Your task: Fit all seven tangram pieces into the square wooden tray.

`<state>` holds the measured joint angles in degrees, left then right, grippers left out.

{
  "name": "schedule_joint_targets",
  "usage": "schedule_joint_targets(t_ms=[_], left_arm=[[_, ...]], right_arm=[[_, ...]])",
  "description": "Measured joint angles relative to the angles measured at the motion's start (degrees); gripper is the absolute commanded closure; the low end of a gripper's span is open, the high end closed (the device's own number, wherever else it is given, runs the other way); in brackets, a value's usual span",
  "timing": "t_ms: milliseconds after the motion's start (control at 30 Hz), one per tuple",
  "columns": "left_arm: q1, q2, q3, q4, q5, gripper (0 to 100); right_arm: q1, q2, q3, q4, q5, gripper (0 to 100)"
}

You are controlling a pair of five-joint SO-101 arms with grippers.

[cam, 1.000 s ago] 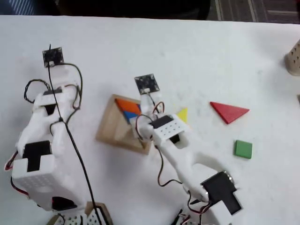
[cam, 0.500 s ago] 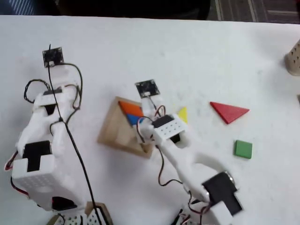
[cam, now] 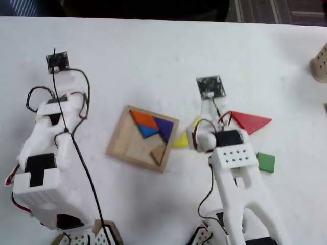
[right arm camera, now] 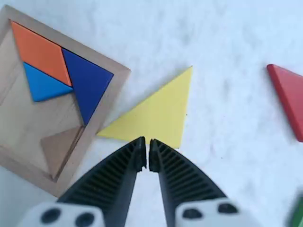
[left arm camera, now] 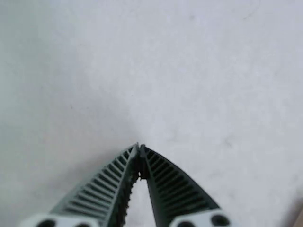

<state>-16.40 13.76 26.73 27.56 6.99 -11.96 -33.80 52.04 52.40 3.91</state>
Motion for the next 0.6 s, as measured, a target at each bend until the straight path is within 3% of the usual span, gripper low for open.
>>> schedule_joint_targets(t_ms=[133,367,600], left_arm=[[0.0,0.0,0.0,0.0,0.0,98],[0.0,0.09,0.0,0.0,0.0,98],[0.88,0.53,0.0,0.0,0.0,98]], right_arm=[[8.09,0.0,0.97,-0.62,0.18,96.1],[22.15,0.0,1.23,3.43,0.26,80.7],[23.56,-0.09,7.12,-0.26,2.99,83.9]])
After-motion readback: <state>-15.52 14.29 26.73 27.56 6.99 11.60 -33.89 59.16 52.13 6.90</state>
